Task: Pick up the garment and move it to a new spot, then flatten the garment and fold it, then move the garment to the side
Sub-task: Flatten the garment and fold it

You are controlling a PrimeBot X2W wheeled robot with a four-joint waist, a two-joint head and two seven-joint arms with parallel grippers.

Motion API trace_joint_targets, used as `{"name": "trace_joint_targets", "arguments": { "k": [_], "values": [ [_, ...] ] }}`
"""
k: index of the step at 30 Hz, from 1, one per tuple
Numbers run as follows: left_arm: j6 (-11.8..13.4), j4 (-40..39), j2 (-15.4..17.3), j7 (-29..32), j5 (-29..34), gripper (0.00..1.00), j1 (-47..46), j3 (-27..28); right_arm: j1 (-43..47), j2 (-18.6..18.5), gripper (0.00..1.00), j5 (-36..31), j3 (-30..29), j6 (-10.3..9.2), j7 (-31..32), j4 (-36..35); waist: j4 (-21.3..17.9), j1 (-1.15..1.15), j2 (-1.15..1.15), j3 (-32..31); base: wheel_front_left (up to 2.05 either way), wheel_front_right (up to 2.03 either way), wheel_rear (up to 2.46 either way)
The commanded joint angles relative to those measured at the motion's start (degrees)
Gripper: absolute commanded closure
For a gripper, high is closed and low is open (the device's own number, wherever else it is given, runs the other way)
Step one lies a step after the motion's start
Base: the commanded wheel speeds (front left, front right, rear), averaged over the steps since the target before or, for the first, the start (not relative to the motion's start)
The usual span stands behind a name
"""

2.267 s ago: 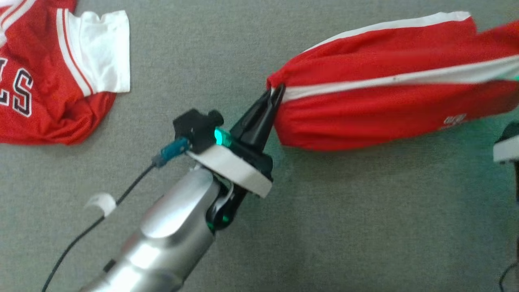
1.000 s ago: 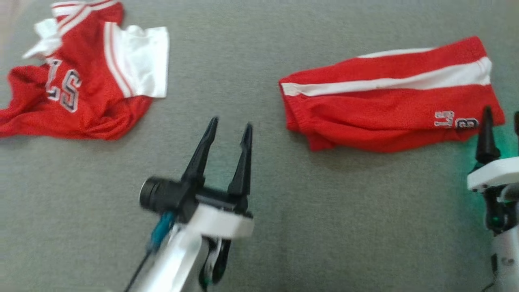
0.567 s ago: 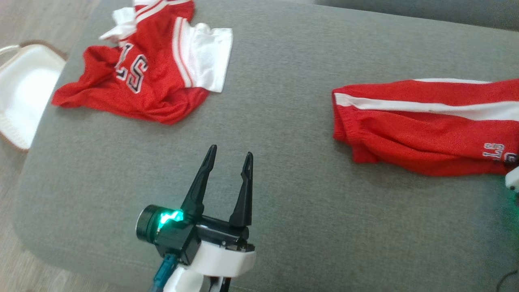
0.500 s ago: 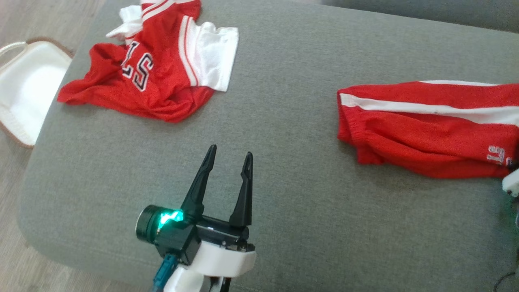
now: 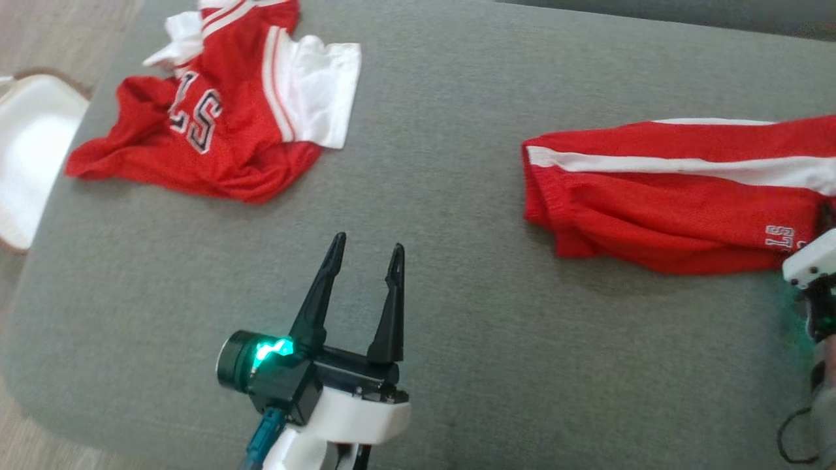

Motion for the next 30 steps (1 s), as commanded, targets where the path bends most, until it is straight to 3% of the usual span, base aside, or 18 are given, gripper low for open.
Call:
{"name": "trace_joint_targets", "arguments": {
  "k": [1,9,15,23,30],
  "values": [
    [0.44,-1.70,0.02,-0.30,0.15,0.00,-1.58,1.79,0.69,0.01,1.00,0.09,1.61,-0.04,-0.62,-0.70,-1.47,-0.01,0.00,-0.23,0.00,0.00,0.00],
    [-0.33,-1.38,0.02,-0.30,0.97,0.00,-2.07,2.59,1.88,-5.50,1.00,2.43,1.96,-0.04,-4.99,-2.58,-7.39,-0.01,0.00,-0.58,0.00,0.00,0.00],
    [-1.03,-0.89,0.02,-0.30,1.40,0.00,-2.31,2.93,2.26,-7.25,1.00,0.15,3.90,-0.04,-8.67,-5.96,-10.16,-0.01,0.00,-0.12,0.00,0.00,0.00],
    [-1.47,0.31,0.02,-0.30,1.78,0.00,-2.12,3.61,1.57,-1.07,1.00,-0.15,9.53,-0.04,-12.25,-16.36,-11.93,-0.01,0.00,-1.40,0.00,0.00,0.00],
    [-1.56,0.60,0.02,-0.30,1.01,0.00,-1.61,3.13,4.74,3.59,1.00,-0.92,20.13,-0.04,-11.26,-28.41,-11.47,-0.01,0.00,-2.66,0.00,0.00,0.00]
  ]
}}
